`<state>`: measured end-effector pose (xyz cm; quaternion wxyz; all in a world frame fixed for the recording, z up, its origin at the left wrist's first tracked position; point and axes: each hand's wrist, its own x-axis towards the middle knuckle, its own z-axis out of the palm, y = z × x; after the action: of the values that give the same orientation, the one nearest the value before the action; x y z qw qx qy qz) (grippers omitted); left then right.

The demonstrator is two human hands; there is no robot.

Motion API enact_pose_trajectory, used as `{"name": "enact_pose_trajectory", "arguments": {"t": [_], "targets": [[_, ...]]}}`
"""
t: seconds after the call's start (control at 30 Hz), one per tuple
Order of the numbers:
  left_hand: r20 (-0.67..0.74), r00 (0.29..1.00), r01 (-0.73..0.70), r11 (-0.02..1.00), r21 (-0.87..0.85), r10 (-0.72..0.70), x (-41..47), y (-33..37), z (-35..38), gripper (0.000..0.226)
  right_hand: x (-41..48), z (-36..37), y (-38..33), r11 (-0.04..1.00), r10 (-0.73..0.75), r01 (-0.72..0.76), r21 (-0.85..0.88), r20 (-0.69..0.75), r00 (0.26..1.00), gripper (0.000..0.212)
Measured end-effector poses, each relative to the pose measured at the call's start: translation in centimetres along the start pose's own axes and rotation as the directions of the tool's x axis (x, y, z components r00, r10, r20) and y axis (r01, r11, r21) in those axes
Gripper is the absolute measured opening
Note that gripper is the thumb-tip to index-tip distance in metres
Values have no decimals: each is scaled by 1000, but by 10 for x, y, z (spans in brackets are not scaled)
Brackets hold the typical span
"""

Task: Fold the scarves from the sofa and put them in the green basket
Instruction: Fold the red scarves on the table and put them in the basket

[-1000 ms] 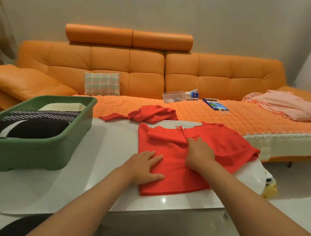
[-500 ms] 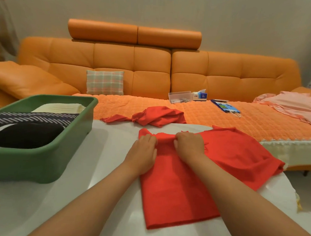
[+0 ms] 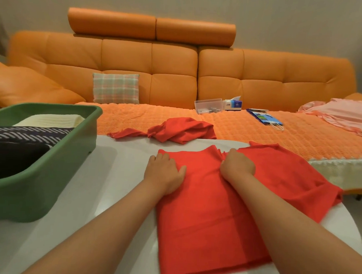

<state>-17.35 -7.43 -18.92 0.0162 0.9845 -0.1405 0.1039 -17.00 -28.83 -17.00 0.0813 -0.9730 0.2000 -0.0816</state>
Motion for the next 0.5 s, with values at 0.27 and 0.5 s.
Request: {"name": "enact_pose_trajectory", "arguments": {"t": [0.27,0.5], "targets": [[263,948,-147,980,-131,178,-3,-36,13,70,-11,-10,4,903,-429,430,22,-37,903,40],[116,992,-67,985,160,48,-21,-80,-19,56,-39,-10,2,902,-430,396,175,254,866,55]]}}
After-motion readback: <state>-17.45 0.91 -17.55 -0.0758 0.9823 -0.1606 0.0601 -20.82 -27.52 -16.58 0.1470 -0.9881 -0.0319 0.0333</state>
